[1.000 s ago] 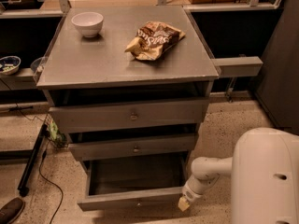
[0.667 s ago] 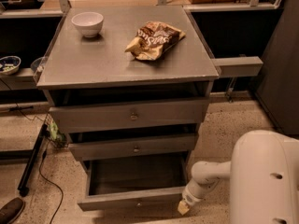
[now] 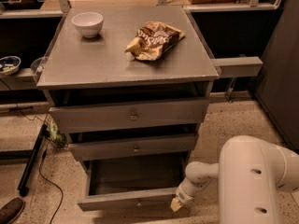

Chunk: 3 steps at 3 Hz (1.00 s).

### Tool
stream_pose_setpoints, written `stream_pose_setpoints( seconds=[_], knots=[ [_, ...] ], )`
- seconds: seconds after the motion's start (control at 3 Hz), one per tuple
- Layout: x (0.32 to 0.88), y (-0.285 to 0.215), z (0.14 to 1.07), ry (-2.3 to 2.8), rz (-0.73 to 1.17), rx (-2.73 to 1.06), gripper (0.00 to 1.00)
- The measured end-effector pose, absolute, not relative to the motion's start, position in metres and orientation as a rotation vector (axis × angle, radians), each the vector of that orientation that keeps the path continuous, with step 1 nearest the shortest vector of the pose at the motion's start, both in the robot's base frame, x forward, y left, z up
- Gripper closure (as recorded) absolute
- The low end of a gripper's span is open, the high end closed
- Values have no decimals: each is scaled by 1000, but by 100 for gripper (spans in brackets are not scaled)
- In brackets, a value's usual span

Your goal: Close bottom drawer

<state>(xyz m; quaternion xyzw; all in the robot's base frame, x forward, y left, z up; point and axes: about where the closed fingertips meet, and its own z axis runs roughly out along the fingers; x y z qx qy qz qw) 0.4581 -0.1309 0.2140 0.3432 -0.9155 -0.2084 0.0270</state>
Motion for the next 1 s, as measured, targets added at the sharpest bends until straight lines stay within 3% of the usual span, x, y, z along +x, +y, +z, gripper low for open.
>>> stream_pose_setpoints(
  seconds=[1.0],
  knots=[
    [475,-117,190,-2872,-700,1015,100]
  ],
)
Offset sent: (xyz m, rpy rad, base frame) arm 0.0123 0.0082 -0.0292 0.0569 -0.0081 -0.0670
